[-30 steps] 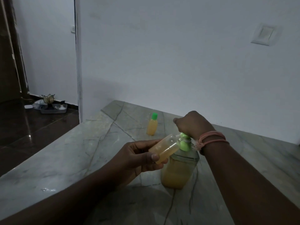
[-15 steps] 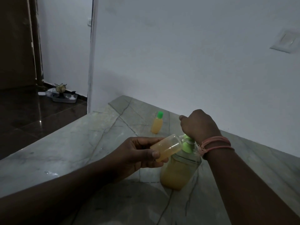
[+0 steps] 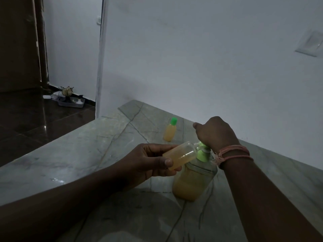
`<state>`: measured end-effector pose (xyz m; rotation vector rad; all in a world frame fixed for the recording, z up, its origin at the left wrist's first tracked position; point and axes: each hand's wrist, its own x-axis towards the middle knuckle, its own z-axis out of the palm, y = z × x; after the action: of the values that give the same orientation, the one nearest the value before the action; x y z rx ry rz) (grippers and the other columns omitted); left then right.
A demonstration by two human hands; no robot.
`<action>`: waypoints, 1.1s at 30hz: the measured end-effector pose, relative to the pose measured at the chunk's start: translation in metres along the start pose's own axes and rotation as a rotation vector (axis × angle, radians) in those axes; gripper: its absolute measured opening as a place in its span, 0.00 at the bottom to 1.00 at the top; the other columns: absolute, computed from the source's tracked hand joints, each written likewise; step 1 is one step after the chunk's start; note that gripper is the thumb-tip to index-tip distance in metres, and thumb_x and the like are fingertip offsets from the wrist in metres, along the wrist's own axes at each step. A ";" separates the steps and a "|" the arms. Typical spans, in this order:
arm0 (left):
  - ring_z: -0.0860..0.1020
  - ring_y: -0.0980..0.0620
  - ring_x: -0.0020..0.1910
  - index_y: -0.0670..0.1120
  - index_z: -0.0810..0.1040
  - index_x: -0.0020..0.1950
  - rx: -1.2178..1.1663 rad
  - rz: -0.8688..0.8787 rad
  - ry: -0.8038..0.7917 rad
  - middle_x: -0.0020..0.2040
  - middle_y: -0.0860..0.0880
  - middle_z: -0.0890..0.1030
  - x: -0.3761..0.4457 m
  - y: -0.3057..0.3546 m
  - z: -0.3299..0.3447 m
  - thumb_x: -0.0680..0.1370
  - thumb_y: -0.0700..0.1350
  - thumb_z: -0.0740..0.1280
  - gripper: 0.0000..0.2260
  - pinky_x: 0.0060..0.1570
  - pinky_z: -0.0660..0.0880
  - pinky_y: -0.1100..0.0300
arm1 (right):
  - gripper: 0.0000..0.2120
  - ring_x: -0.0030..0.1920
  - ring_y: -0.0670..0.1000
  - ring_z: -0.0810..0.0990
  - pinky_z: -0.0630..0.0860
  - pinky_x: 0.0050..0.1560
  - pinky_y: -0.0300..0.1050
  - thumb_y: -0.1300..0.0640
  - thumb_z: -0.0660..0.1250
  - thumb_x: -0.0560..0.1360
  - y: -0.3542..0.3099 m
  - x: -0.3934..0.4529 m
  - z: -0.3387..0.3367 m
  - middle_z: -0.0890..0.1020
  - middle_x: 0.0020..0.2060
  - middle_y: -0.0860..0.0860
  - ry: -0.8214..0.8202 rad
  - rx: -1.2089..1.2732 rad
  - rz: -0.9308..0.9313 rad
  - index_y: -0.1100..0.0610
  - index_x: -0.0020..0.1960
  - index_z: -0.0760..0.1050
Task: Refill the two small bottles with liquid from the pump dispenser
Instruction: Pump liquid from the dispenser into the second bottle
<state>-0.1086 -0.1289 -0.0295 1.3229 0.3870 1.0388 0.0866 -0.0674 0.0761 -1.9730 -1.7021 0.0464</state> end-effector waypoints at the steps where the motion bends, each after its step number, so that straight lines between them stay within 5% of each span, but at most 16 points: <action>1: 0.82 0.42 0.59 0.53 0.81 0.66 0.003 0.001 0.000 0.62 0.47 0.82 -0.001 0.001 0.001 0.71 0.52 0.79 0.24 0.52 0.80 0.57 | 0.17 0.43 0.59 0.79 0.70 0.40 0.45 0.43 0.64 0.72 0.000 0.000 -0.001 0.79 0.40 0.57 -0.006 0.000 -0.003 0.55 0.35 0.66; 12: 0.82 0.42 0.60 0.52 0.80 0.67 -0.013 0.009 -0.016 0.62 0.44 0.82 -0.001 -0.002 0.001 0.72 0.52 0.78 0.24 0.53 0.80 0.56 | 0.17 0.38 0.56 0.76 0.70 0.39 0.45 0.44 0.65 0.72 0.000 -0.002 0.001 0.76 0.35 0.54 0.029 0.007 0.025 0.54 0.34 0.66; 24: 0.82 0.42 0.58 0.51 0.82 0.65 -0.035 -0.017 0.000 0.60 0.41 0.83 0.000 -0.002 0.000 0.68 0.53 0.80 0.26 0.51 0.81 0.57 | 0.15 0.40 0.57 0.73 0.68 0.41 0.44 0.47 0.65 0.71 -0.006 -0.008 -0.004 0.78 0.42 0.54 0.095 -0.015 0.024 0.53 0.34 0.64; 33: 0.82 0.41 0.58 0.49 0.81 0.66 -0.056 -0.022 0.015 0.60 0.40 0.83 -0.002 0.001 0.004 0.67 0.52 0.81 0.28 0.51 0.80 0.57 | 0.16 0.36 0.55 0.73 0.69 0.39 0.44 0.46 0.65 0.71 -0.012 -0.007 -0.010 0.70 0.30 0.50 0.004 -0.068 0.005 0.53 0.32 0.64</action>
<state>-0.1074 -0.1326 -0.0278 1.2586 0.3802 1.0348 0.0782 -0.0763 0.0871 -2.0256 -1.7168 -0.0139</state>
